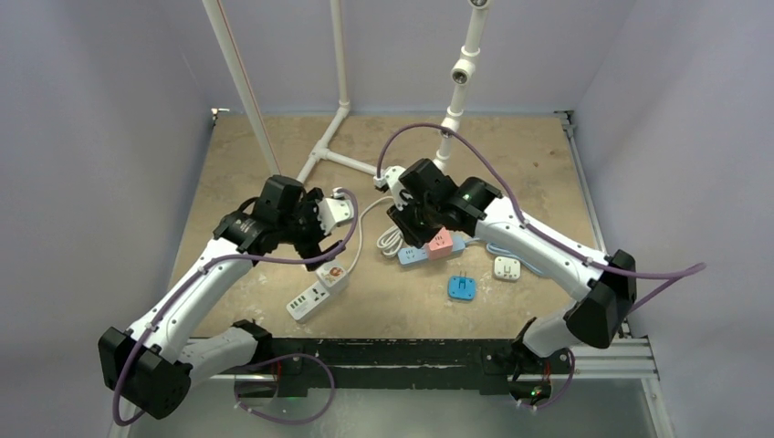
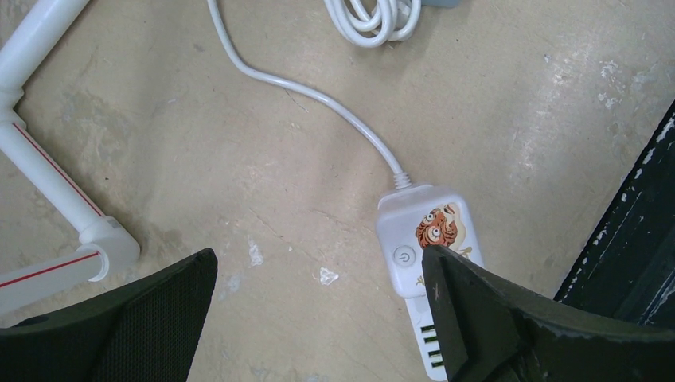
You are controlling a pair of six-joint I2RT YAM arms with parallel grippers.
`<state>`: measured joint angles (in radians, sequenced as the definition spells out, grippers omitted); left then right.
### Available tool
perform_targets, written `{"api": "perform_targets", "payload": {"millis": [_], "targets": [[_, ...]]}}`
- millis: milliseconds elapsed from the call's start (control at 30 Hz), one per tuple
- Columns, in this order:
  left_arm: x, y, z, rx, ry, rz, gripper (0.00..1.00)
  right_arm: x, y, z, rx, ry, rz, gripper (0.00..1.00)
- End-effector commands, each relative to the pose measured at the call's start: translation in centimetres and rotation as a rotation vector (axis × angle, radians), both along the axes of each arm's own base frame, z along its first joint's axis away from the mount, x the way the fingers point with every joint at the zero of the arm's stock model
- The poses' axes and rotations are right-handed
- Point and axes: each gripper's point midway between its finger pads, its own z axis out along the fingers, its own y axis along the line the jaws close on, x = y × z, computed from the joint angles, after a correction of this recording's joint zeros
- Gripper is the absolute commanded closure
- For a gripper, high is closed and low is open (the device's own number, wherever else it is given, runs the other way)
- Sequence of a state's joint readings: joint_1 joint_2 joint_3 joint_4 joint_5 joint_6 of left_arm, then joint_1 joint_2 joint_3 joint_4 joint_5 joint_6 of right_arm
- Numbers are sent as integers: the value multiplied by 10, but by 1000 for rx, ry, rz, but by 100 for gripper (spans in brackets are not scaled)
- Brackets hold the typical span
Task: Insert the plug
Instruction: Insert the plug into the socket.
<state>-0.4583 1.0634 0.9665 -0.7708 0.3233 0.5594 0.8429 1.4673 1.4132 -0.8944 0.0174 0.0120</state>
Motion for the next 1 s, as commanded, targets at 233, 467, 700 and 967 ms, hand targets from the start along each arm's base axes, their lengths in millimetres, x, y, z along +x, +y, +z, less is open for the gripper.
{"api": "perform_targets", "payload": {"millis": [233, 467, 700, 967], "targets": [[24, -25, -10, -125, 61, 91, 1, 23, 7, -19, -129, -167, 363, 100], [62, -40, -18, -189, 157, 211, 1, 34, 13, -17, -131, -344, 585, 100], [86, -21, -20, -295, 209, 355, 1, 44, 7, -28, -119, -354, 691, 100], [105, -1, 4, -390, 167, 357, 1, 61, 0, -16, -78, -418, 758, 100]]}}
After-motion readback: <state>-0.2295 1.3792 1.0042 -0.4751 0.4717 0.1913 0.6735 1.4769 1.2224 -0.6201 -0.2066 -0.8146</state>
